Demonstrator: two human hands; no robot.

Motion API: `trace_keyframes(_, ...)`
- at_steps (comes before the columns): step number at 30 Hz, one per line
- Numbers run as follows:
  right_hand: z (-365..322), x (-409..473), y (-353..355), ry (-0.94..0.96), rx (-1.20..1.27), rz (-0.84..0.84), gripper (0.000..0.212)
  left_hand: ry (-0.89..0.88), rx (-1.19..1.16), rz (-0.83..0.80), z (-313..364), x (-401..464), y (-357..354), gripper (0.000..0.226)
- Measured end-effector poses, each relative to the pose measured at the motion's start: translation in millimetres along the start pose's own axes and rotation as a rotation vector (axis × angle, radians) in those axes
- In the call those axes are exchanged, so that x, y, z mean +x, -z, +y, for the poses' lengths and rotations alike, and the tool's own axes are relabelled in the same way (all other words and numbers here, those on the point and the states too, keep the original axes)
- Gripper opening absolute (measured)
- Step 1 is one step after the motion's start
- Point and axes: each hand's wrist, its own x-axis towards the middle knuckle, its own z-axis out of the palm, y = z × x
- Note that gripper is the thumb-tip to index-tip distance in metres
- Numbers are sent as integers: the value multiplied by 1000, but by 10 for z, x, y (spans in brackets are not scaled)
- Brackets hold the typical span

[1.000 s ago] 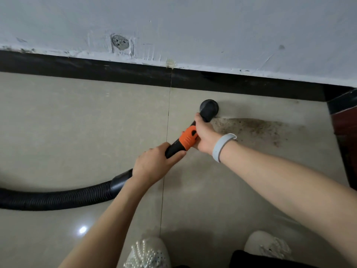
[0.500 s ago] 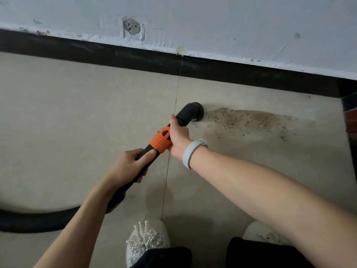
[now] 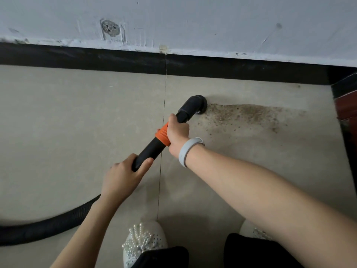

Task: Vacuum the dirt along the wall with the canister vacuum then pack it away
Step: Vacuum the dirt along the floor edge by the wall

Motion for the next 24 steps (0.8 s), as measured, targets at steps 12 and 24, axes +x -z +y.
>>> trace_keyframes(12, 169, -151, 75, 21, 165, -81, 44, -19, -57, -99, -33, 89, -43, 43)
trace_keyframes(24, -227, -77, 526, -8, 147, -46, 41, -80, -23, -188, 453, 261, -208, 44)
